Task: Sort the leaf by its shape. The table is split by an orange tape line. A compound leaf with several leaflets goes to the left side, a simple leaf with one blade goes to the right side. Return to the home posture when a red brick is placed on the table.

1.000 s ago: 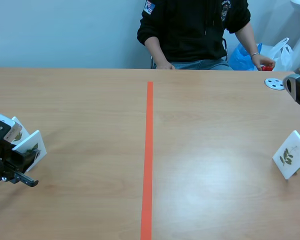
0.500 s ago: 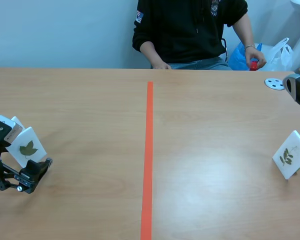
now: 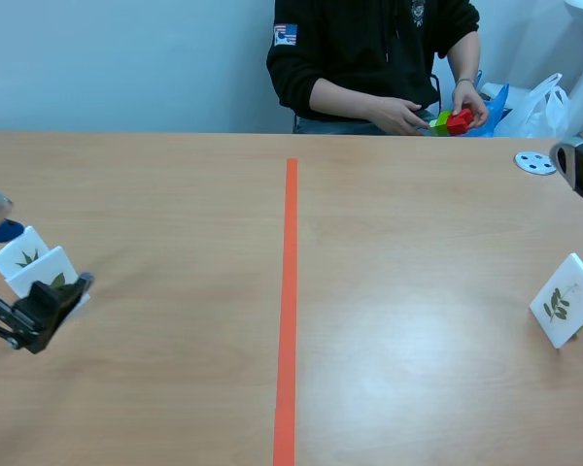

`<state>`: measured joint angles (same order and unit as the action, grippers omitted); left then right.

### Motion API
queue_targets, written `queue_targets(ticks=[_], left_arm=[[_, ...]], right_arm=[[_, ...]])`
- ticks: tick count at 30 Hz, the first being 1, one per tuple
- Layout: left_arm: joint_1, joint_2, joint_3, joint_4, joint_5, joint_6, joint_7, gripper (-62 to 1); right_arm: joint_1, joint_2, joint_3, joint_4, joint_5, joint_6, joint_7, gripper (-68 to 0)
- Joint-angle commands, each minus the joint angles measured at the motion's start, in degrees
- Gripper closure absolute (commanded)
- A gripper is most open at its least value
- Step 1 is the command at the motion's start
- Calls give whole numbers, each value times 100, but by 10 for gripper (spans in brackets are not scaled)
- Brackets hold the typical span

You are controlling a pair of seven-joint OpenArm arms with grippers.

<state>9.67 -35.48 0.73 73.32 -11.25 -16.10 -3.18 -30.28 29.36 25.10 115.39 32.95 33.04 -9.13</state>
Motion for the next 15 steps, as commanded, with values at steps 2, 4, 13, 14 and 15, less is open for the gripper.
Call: queue_targets(ticks=[2,4,13,14,15], left_arm=[[380,-122,-481,695,-199,9,-13,-623],[719,-122,-737,1180,-337,4,-13,-623],[1818,153,-1137,2931,-579,-4,-35,-623],[1915,195,-1150,3091,-621,-4,-37,-623],[2004,240,-1167,3235,-667,-4,-33,-623]], right_arm=[[63,46,70,57,20,-42,85,-551],[63,46,70,57,-2,-42,85,-551],[61,46,70,57,0,-46,87,-551],[61,46,70,57,0,-46,87,-551],[61,46,70,57,0,-46,87,-551]])
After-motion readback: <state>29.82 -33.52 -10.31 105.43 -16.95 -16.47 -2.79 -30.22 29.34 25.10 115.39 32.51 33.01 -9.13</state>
